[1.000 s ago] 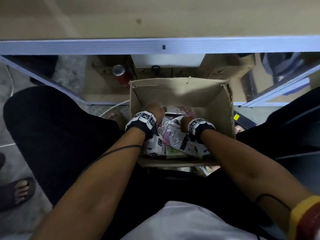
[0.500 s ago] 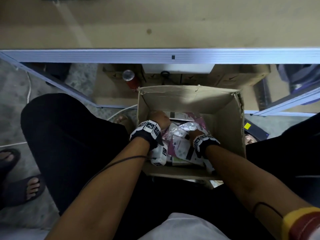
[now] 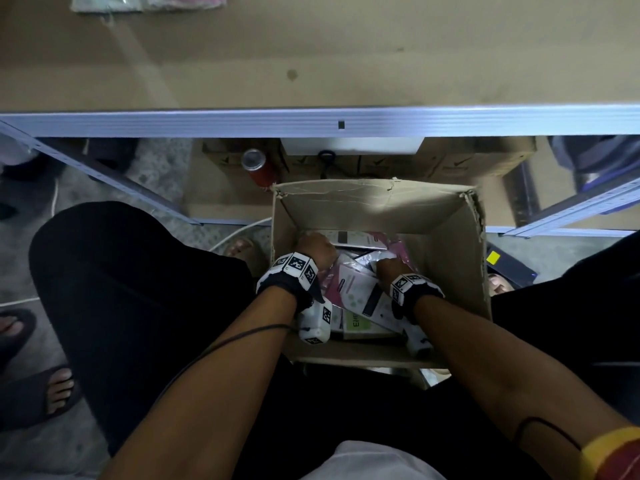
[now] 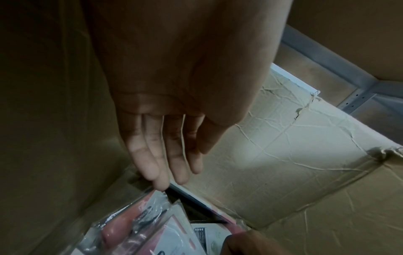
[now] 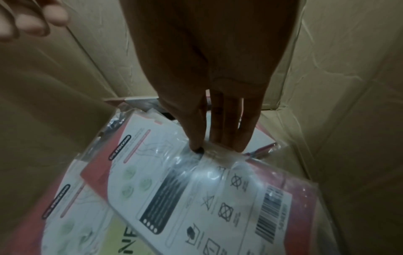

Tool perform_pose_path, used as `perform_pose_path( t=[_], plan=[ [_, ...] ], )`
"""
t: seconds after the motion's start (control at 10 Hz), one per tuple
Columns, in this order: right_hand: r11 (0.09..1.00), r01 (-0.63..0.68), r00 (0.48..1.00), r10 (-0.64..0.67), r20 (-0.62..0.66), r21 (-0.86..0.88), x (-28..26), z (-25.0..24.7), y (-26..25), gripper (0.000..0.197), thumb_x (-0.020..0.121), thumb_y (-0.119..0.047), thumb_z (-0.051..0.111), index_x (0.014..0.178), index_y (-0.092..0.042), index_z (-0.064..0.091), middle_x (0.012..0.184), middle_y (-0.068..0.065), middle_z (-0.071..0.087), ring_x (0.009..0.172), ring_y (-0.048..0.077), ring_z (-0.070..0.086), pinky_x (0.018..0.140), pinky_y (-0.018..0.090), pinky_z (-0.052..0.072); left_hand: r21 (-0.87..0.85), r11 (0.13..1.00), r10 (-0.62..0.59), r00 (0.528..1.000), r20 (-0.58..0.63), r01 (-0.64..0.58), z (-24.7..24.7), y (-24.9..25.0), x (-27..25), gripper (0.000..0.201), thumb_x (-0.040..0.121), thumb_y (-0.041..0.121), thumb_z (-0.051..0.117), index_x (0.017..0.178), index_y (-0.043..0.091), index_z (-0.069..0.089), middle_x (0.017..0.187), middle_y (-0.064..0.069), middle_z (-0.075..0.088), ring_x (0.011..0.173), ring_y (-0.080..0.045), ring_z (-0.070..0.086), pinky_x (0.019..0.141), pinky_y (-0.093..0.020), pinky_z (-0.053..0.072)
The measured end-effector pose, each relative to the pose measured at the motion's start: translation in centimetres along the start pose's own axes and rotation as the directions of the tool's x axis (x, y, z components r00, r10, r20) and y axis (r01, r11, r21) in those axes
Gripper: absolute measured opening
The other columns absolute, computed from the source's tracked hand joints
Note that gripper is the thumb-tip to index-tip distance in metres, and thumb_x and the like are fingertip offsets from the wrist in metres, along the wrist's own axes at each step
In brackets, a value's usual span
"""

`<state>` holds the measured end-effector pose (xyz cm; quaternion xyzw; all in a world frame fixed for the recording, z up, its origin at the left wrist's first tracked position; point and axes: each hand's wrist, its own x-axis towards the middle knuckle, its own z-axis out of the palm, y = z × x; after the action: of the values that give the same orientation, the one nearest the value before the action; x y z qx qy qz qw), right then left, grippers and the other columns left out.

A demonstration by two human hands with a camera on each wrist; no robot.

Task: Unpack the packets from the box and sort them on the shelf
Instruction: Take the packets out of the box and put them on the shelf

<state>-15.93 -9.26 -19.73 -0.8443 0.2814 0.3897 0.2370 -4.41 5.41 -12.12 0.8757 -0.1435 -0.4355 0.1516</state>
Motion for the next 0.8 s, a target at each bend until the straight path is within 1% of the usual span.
perform_pose_path(
  t=[0.1,0.2,0.3,0.4,0.5,0.6,0.7,0.8],
  plan=[
    [0.998,0.055,0.998,-0.056,-0.032,-0.022,0.4,0.6,0.3,0.035,0.100,-0.009,0.043,0.131,0.001,0.058,0.133,0.021,0.058,0.123,0.031,0.056,0.097,0.031,0.044,0.038,0.999,0.012,1.000,0.004,-0.012,-0.2,0.3,-0.1,0.034,0.099,0.007,0.045,0.116,-0.006,0.071,0.131,-0.021,0.065,0.119,-0.034,0.062,0.103,-0.039,0.051],
    [0.993,0.113,0.992,-0.114,-0.055,-0.015,0.4,0.3,0.5,0.027,0.091,-0.004,0.055,0.116,0.000,0.066,0.121,0.017,0.064,0.114,0.027,0.063,0.097,0.031,0.050,0.050,0.999,0.002,1.000,0.003,-0.002,-0.1,0.3,-0.3,0.034,0.098,0.008,0.045,0.116,-0.005,0.071,0.129,-0.020,0.066,0.118,-0.035,0.063,0.103,-0.039,0.051],
    [0.990,0.135,0.987,-0.137,-0.079,-0.029,0.1,0.1,0.2,0.027,0.091,-0.008,0.059,0.116,-0.005,0.067,0.121,0.018,0.064,0.114,0.027,0.062,0.098,0.031,0.049,0.056,0.998,-0.019,1.000,0.003,0.018,0.1,0.1,0.0,0.034,0.100,0.011,0.047,0.119,-0.005,0.069,0.129,-0.021,0.066,0.118,-0.035,0.063,0.104,-0.040,0.050],
    [0.976,0.215,0.975,-0.217,-0.052,-0.038,-0.8,-1.4,-0.4,0.028,0.094,-0.012,0.055,0.118,-0.005,0.066,0.128,0.019,0.063,0.119,0.031,0.060,0.098,0.031,0.045,0.073,0.997,-0.040,0.999,0.009,0.039,0.3,0.0,0.4,0.034,0.100,0.014,0.048,0.119,-0.006,0.069,0.128,-0.023,0.066,0.117,-0.037,0.063,0.103,-0.043,0.051],
    [0.962,0.258,0.953,-0.269,-0.140,-0.092,-1.8,-3.9,-1.4,0.029,0.092,-0.013,0.058,0.117,-0.003,0.064,0.120,0.020,0.065,0.113,0.036,0.064,0.095,0.036,0.050,0.137,0.990,-0.042,0.999,-0.005,0.042,1.0,0.2,0.7,0.036,0.101,0.013,0.045,0.123,-0.008,0.065,0.133,-0.024,0.062,0.121,-0.038,0.060,0.105,-0.042,0.048],
    [0.953,0.255,0.941,-0.284,-0.185,-0.165,-3.4,-6.8,-2.4,0.026,0.092,-0.014,0.060,0.114,0.000,0.064,0.119,0.022,0.065,0.112,0.038,0.063,0.091,0.040,0.052,0.195,0.980,-0.041,0.998,-0.051,0.050,2.0,-0.1,0.8,0.039,0.101,0.018,0.046,0.128,-0.005,0.063,0.136,-0.023,0.060,0.124,-0.037,0.059,0.107,-0.041,0.047],
    [0.929,0.293,0.916,-0.341,-0.212,-0.228,-4.8,-9.2,-2.9,0.019,0.093,-0.010,0.056,0.109,-0.006,0.065,0.117,0.019,0.064,0.109,0.037,0.062,0.093,0.041,0.052,0.128,0.991,-0.045,0.999,-0.019,0.047,2.9,-0.6,1.5,0.045,0.101,0.021,0.053,0.134,-0.009,0.055,0.138,-0.027,0.057,0.127,-0.042,0.056,0.109,-0.047,0.046],
    [0.900,0.325,0.889,-0.396,-0.230,-0.292,-6.4,-11.3,-3.5,0.017,0.091,-0.006,0.053,0.099,-0.012,0.066,0.106,0.015,0.066,0.097,0.034,0.065,0.084,0.038,0.054,0.082,0.997,-0.012,0.999,0.033,0.010,4.0,-0.9,1.8,0.038,0.101,0.017,0.053,0.127,-0.010,0.061,0.127,-0.026,0.065,0.119,-0.041,0.062,0.102,-0.045,0.051]
  ],
)
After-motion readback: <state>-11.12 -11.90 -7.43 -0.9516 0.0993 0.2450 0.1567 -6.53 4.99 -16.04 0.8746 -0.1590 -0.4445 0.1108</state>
